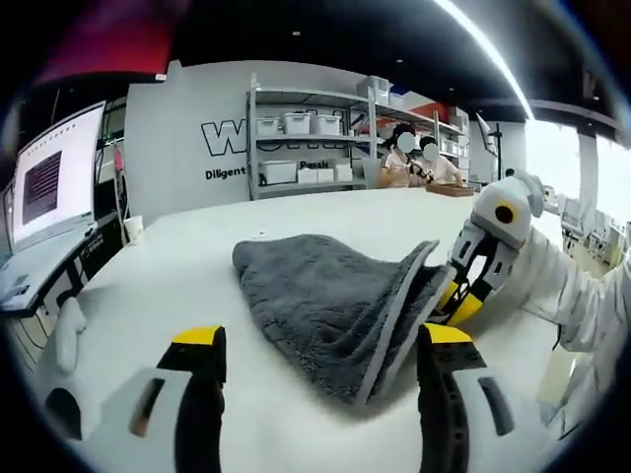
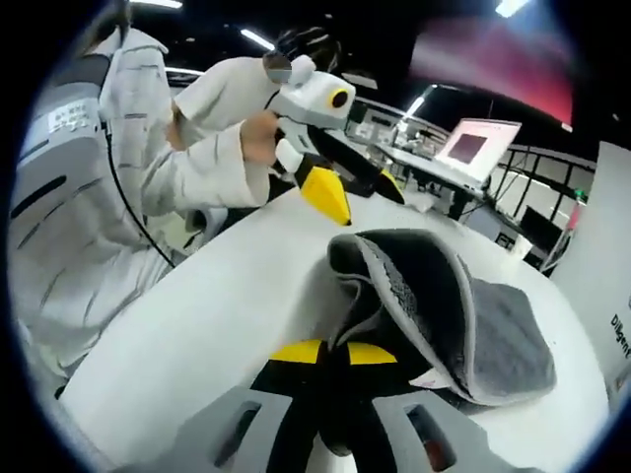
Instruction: Open the folded towel by lifting each exposed corner and separating the folded layers until the towel lies flat within the target outline without major curled edges
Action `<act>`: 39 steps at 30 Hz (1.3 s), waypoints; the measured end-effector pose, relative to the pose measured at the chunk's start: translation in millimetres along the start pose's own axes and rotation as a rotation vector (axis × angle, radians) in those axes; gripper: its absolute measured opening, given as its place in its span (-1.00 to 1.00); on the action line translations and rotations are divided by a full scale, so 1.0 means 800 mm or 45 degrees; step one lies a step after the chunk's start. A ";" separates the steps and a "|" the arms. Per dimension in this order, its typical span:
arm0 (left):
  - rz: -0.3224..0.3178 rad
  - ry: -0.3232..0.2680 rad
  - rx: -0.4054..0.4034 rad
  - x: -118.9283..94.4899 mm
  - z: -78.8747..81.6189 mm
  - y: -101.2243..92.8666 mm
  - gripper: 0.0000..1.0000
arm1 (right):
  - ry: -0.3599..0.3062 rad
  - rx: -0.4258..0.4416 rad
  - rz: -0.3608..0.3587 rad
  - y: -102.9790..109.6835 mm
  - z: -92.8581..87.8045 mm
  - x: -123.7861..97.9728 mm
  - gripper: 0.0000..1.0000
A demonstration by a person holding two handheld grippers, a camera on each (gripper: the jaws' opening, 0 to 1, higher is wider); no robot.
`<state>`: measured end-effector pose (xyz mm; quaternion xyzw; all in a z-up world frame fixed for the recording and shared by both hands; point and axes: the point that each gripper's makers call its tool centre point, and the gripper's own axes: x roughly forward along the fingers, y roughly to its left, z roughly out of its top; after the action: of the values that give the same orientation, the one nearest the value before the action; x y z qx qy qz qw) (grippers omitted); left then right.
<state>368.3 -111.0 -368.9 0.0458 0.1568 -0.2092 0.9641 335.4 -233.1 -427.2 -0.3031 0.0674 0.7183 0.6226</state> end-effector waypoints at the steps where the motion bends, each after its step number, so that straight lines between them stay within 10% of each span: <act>1: 0.003 0.001 0.000 0.000 0.000 0.001 0.57 | 0.002 -0.007 0.003 0.001 0.000 0.000 -0.99; 24: -0.016 0.035 0.011 0.002 -0.007 -0.004 0.56 | 0.026 0.121 0.110 0.016 -0.007 -0.007 -0.62; 39: -0.050 0.050 0.021 -0.003 -0.006 -0.011 0.61 | -0.017 0.232 0.099 0.014 -0.015 -0.044 0.06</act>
<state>361.1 -117.4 -372.9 0.0548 0.1747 -0.2284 0.9562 330.3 -270.9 -421.7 -0.2378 0.1400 0.7348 0.6196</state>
